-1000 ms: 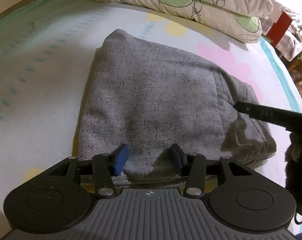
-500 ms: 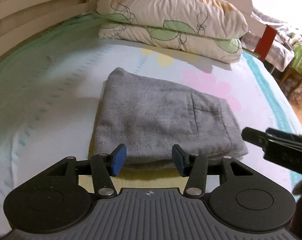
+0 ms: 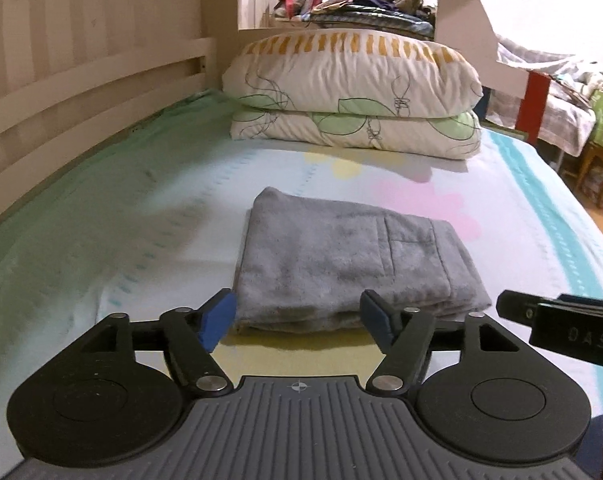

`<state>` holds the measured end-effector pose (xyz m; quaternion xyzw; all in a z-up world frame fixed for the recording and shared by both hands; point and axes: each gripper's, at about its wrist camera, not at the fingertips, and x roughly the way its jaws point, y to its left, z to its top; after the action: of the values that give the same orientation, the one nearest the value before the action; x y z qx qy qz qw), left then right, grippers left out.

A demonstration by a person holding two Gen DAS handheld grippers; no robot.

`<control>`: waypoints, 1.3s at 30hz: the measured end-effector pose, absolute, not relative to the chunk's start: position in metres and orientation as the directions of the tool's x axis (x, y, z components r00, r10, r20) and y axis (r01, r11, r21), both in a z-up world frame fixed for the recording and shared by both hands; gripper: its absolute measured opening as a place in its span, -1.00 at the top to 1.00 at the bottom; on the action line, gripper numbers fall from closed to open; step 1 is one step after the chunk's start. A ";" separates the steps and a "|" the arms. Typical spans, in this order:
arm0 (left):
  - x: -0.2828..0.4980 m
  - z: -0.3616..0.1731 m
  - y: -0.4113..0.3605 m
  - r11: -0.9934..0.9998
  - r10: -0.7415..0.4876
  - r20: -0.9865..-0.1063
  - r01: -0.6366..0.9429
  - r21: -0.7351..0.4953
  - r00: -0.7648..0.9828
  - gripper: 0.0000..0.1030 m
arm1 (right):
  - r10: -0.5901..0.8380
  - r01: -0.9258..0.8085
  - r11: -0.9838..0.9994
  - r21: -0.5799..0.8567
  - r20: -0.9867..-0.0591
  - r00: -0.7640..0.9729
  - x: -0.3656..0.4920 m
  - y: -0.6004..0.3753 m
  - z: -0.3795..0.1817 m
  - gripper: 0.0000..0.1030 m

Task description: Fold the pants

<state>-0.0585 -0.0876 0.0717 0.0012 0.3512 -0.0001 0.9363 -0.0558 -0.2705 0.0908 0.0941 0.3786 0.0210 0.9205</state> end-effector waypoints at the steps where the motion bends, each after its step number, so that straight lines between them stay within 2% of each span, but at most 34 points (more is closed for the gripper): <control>1: -0.057 0.072 -0.087 1.000 -0.015 -0.682 0.011 -0.010 0.731 -0.35 | 0.116 0.036 0.979 0.200 -0.697 0.708 -0.059 -0.271 0.092 -0.46; 4: -0.052 0.070 -0.083 0.997 -0.075 -0.735 0.035 -0.069 0.674 -0.35 | 0.127 0.038 0.977 0.212 -0.710 0.693 -0.065 -0.271 0.093 -0.46; 12: -0.060 0.065 -0.083 0.998 -0.059 -0.768 0.017 -0.063 0.638 -0.35 | 0.130 0.031 0.979 0.204 -0.727 0.674 -0.075 -0.268 0.096 -0.47; 39: -0.067 0.067 -0.088 0.999 -0.034 -0.779 0.026 -0.024 0.626 -0.35 | 0.175 -0.029 0.976 0.215 -0.702 0.690 -0.084 -0.269 0.103 -0.47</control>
<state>-0.0669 -0.0880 0.0672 -0.0051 0.4323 -0.0166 0.9016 -0.0840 -0.2690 0.1027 0.0936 0.3895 0.0560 0.9145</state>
